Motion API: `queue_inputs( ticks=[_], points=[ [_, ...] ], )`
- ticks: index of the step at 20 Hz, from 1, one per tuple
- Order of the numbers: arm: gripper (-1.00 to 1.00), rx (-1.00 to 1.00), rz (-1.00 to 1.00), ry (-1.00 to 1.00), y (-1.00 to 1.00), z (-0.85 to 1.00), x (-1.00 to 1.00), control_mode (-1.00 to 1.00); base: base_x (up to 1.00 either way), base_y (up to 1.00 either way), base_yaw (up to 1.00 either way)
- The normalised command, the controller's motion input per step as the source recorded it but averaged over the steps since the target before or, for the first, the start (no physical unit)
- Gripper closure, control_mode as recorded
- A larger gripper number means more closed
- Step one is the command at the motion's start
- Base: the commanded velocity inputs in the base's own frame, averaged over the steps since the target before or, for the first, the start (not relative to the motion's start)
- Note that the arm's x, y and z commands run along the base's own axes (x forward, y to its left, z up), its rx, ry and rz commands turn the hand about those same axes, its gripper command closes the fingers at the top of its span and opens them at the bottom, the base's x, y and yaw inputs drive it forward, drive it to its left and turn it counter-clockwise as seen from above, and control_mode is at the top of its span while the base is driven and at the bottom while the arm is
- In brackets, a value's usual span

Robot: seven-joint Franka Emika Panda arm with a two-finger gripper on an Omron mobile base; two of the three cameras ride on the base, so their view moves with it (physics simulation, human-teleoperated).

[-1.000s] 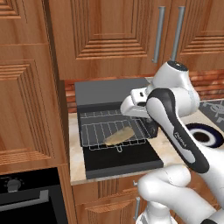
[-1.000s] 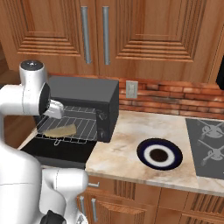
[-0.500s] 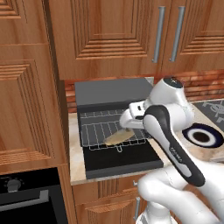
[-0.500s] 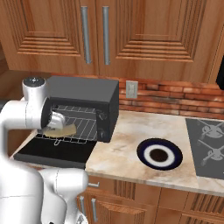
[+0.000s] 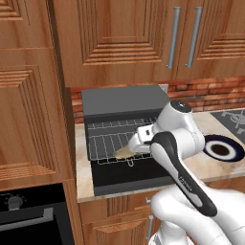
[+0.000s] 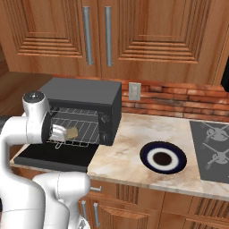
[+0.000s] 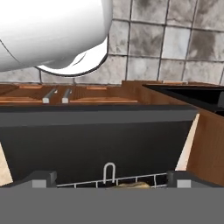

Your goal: Pull the toaster oven rack outwards. Pick up the baguette from the plate and place it on the toaster oven rack. Close the toaster oven door fully and set the temperature to the lowest setting.

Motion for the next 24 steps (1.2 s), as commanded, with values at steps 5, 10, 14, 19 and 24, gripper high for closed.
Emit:
queue_inputs(
  ticks=[5,10,14,19,24],
  points=[
    [-1.0,-0.05,0.0,0.0,0.07,-0.43,0.0,-1.0,0.0,0.0,0.0],
    [-1.0,-0.03,0.0,0.0,0.04,-0.39,0.0,-1.0,0.0,0.0,0.0],
    [-1.0,-0.01,0.0,0.0,0.0,-0.29,0.08,-1.0,0.0,0.0,0.0],
    [-1.0,0.0,0.0,0.0,0.0,-0.23,0.16,-1.0,0.0,0.0,0.0],
    [-1.0,0.0,0.0,0.0,0.01,-0.22,0.25,-1.0,0.0,0.0,0.0]
  ],
)
